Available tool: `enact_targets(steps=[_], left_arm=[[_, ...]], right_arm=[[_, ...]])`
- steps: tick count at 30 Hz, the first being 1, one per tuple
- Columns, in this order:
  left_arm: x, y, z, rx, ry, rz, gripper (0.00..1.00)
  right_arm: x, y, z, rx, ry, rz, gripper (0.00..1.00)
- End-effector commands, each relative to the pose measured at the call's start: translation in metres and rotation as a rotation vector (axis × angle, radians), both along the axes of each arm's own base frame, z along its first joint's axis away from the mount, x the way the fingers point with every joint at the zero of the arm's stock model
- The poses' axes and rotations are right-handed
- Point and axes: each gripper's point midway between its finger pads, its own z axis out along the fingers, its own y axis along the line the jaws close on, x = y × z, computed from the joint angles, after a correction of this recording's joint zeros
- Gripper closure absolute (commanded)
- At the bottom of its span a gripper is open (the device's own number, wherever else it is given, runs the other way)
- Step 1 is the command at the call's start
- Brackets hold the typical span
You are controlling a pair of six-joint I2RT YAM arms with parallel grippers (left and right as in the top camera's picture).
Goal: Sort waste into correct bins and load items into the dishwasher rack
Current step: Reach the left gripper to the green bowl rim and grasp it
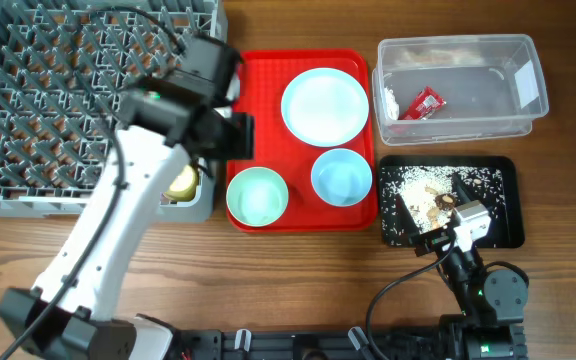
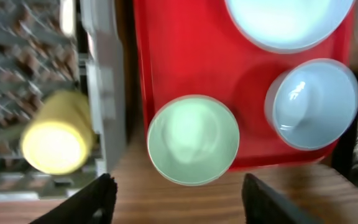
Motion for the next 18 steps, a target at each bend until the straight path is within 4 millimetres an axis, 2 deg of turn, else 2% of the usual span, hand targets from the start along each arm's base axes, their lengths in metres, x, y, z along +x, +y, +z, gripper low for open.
enact_targets(steps=[1, 2, 4, 6, 7, 12, 15, 18], left_arm=[[-0.011, -0.003, -0.039, 0.053, 0.05, 0.117, 0.41], [-0.011, -0.014, -0.049, 0.023, 0.05, 0.095, 0.43], [-0.014, -0.022, -0.063, 0.011, 0.052, 0.071, 0.44], [-0.016, -0.016, -0.079, 0.054, 0.045, 0.116, 0.44], [-0.019, -0.01, -0.093, 0.072, 0.052, 0.148, 0.46], [-0.026, 0.003, -0.129, 0.117, 0.045, 0.163, 0.51], [-0.024, 0.017, -0.139, 0.178, 0.007, 0.188, 0.56], [-0.019, 0.024, -0.14, 0.213, -0.029, 0.199, 0.55]], right_arm=[[-0.001, 0.001, -0.003, 0.011, 0.0, 0.011, 0.0], [-0.001, 0.001, -0.003, 0.011, 0.0, 0.011, 0.0], [-0.001, 0.001, -0.003, 0.011, 0.0, 0.011, 0.0], [-0.001, 0.001, -0.003, 0.011, 0.0, 0.011, 0.0], [-0.001, 0.001, -0.003, 0.011, 0.0, 0.011, 0.0], [-0.001, 0.001, -0.003, 0.011, 0.0, 0.011, 0.0], [-0.001, 0.001, -0.003, 0.011, 0.0, 0.011, 0.0], [-0.001, 0.001, -0.003, 0.011, 0.0, 0.011, 0.0]])
